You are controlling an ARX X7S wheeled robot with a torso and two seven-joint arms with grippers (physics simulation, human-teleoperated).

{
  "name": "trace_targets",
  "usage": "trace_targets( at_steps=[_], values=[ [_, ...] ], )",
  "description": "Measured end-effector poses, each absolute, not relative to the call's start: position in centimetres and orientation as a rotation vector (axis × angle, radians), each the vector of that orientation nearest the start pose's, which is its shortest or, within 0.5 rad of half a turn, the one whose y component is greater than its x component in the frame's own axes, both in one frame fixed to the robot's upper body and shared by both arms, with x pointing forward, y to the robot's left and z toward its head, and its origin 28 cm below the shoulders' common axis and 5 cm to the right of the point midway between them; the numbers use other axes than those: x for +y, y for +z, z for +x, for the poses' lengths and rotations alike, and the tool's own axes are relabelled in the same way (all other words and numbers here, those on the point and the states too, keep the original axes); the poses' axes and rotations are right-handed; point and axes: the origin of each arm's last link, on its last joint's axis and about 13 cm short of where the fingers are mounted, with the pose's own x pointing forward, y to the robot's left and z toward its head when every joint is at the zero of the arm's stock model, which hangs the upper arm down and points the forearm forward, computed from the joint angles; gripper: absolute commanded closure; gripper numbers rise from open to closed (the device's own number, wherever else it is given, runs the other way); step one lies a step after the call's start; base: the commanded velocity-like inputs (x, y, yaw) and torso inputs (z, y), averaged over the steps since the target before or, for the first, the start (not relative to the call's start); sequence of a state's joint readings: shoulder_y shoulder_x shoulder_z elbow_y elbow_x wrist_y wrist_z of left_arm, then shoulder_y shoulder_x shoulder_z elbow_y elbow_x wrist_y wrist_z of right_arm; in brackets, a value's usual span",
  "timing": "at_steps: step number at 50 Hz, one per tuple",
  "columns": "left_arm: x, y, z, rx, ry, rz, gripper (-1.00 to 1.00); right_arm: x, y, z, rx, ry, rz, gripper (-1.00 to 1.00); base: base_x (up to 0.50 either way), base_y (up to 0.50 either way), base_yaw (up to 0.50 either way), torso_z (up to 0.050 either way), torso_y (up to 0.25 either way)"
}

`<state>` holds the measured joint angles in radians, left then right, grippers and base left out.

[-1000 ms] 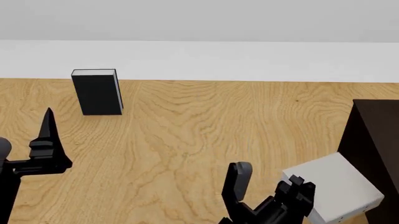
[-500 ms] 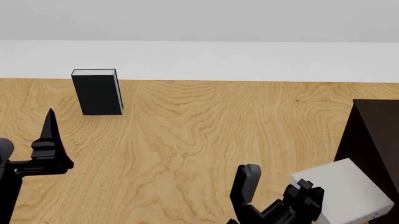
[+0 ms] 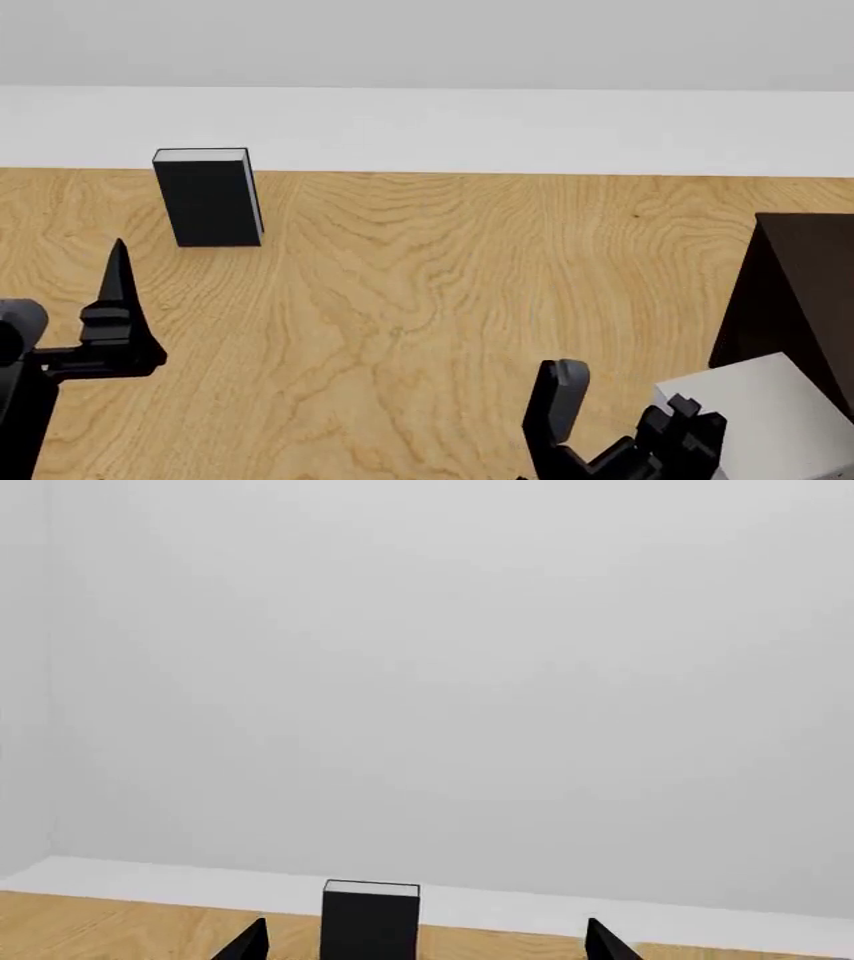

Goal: Pick up the book on the right and place it on the cabinet shelf.

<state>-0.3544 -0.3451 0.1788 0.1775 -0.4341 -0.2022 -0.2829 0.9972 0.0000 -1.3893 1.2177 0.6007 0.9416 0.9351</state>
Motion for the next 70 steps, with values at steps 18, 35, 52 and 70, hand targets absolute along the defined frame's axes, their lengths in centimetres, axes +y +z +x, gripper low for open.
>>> trace_targets(
  at_steps=[18,35,52,70],
  values=[
    [23.4,11.3,28.2,-0.223,0.03,-0.028,-1.0,-11.2,2.1,32.3,0.726,-0.589,-1.349,1.0,0.0,0.0,0.0,0.001,0.001],
    [22.8,10.1,28.9,-0.196,0.023,0.016,-1.0,-12.8,1.9,32.1,0.757,-0.607,-1.366,1.0,0.0,0.0,0.0,0.0,0.002],
    [22.6,9.4,29.2,-0.179,0.019,0.036,-1.0,-14.5,1.9,31.7,0.818,-0.646,-1.367,1.0,0.0,0.0,0.0,0.001,0.001],
    [22.5,9.2,29.3,-0.171,0.015,0.046,-1.0,-15.8,2.0,31.3,0.892,-0.667,-1.361,1.0,0.0,0.0,0.0,0.0,0.001]
  ],
)
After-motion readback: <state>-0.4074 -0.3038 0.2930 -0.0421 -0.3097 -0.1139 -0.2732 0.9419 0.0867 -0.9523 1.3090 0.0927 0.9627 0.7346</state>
